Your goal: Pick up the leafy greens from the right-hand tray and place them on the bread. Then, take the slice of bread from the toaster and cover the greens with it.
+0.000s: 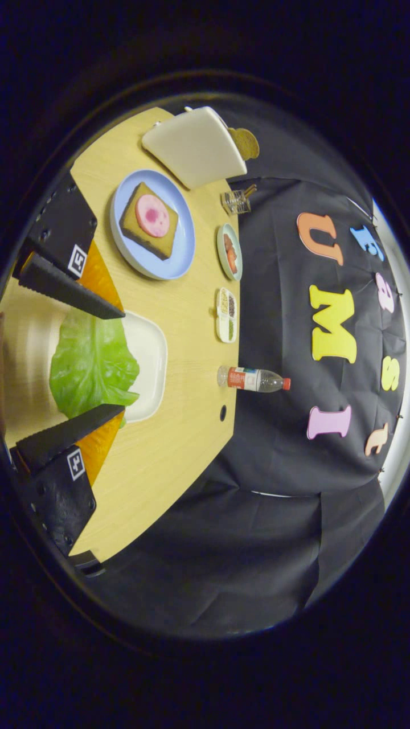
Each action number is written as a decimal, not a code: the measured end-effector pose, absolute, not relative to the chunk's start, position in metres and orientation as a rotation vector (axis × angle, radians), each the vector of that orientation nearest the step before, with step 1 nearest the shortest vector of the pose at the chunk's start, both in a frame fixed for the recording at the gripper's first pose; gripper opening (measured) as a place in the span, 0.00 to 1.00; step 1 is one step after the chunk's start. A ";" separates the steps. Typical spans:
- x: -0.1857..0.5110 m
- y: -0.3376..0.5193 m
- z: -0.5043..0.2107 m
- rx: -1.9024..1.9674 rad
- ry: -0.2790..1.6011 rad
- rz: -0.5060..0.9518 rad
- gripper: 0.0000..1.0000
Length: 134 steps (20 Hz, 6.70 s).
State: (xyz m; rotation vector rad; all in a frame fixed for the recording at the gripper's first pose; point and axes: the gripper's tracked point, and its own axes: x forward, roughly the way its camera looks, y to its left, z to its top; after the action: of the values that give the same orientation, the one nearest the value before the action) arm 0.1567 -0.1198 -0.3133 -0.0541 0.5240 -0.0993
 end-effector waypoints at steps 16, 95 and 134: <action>0.149 -0.111 -0.365 0.125 0.636 -0.099 0.16; 0.237 0.339 -0.162 0.019 0.433 0.156 0.96; 0.241 0.227 -0.113 0.081 0.454 0.026 0.09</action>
State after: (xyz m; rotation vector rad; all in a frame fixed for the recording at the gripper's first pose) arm 0.2407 0.2271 -0.1132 0.0806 0.4543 0.0259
